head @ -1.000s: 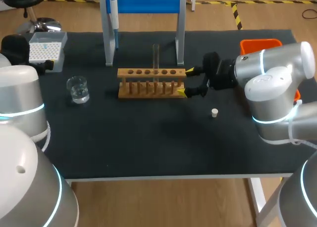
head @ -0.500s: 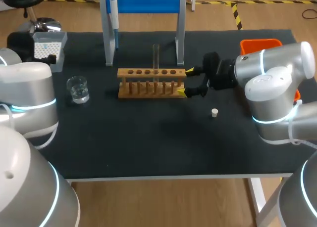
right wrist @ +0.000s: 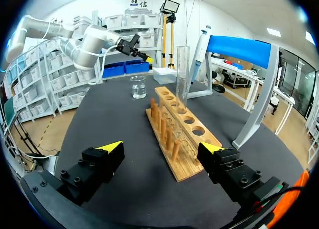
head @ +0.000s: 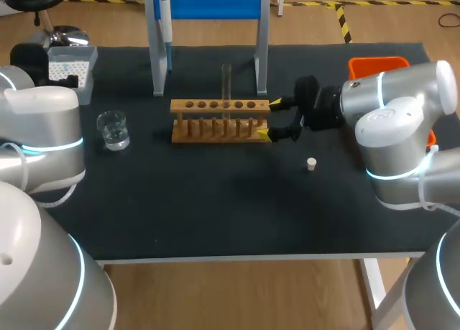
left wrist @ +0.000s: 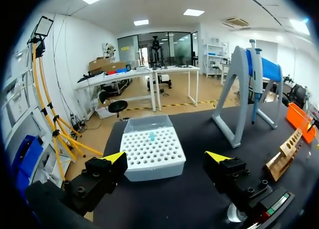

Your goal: Invert the test tube, pick up the pipette, mount the tip to pipette, aspirate from beaker and dispense into the tube, eject the tip, return the pipette, and cap with the stopper.

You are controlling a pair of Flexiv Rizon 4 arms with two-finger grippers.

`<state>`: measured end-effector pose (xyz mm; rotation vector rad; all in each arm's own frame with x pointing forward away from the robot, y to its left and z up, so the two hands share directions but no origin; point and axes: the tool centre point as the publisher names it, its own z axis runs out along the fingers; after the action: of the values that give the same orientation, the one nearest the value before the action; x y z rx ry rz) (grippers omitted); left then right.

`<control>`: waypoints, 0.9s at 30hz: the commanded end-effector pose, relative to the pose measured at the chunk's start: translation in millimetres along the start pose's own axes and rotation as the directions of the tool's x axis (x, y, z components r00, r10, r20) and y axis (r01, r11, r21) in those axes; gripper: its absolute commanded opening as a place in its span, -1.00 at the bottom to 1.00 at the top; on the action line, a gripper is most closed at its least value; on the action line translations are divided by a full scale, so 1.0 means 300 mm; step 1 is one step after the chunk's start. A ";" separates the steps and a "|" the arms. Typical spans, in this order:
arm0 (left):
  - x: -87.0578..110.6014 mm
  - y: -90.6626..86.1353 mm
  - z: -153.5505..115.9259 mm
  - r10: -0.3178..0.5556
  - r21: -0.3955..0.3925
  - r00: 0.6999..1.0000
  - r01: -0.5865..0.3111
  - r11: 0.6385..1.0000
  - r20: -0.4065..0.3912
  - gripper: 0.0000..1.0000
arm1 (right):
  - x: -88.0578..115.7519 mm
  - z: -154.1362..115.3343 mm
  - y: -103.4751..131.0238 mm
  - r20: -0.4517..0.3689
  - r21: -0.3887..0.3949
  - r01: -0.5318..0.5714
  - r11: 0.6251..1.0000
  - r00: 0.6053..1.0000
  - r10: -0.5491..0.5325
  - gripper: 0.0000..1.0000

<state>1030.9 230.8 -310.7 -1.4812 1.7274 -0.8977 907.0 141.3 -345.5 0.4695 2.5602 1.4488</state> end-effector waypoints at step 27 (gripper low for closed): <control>-0.063 -0.031 0.198 -0.029 0.029 1.000 0.029 0.999 -0.007 1.00 | -0.001 -0.003 0.000 -0.002 0.002 0.000 1.000 1.000 0.000 1.00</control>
<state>1080.9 244.0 -328.0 -1.4926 1.7024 -0.9371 907.0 141.3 -345.5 0.4695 2.5602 1.4488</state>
